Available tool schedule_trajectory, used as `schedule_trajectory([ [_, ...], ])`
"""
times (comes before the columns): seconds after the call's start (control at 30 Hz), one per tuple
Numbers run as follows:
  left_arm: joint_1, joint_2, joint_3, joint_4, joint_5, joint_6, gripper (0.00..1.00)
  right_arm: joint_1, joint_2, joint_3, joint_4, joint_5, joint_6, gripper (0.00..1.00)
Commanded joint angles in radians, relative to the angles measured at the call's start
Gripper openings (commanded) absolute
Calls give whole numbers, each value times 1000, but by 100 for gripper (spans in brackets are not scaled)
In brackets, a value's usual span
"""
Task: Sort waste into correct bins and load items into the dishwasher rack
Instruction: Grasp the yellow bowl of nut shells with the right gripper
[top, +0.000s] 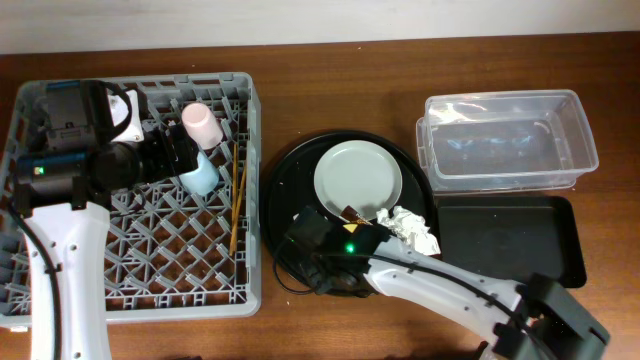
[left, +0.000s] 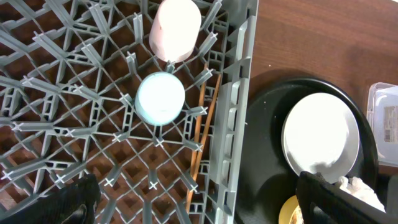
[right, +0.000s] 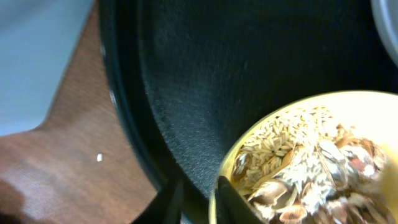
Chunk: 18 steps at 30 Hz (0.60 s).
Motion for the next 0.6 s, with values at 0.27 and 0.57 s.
schedule_trajectory([
  [0.27, 5, -2, 7, 2, -3, -9, 99, 5, 50, -7, -12, 8, 6, 22],
  [0.57, 5, -2, 7, 2, -3, -9, 99, 5, 50, -8, -11, 9, 5, 13],
])
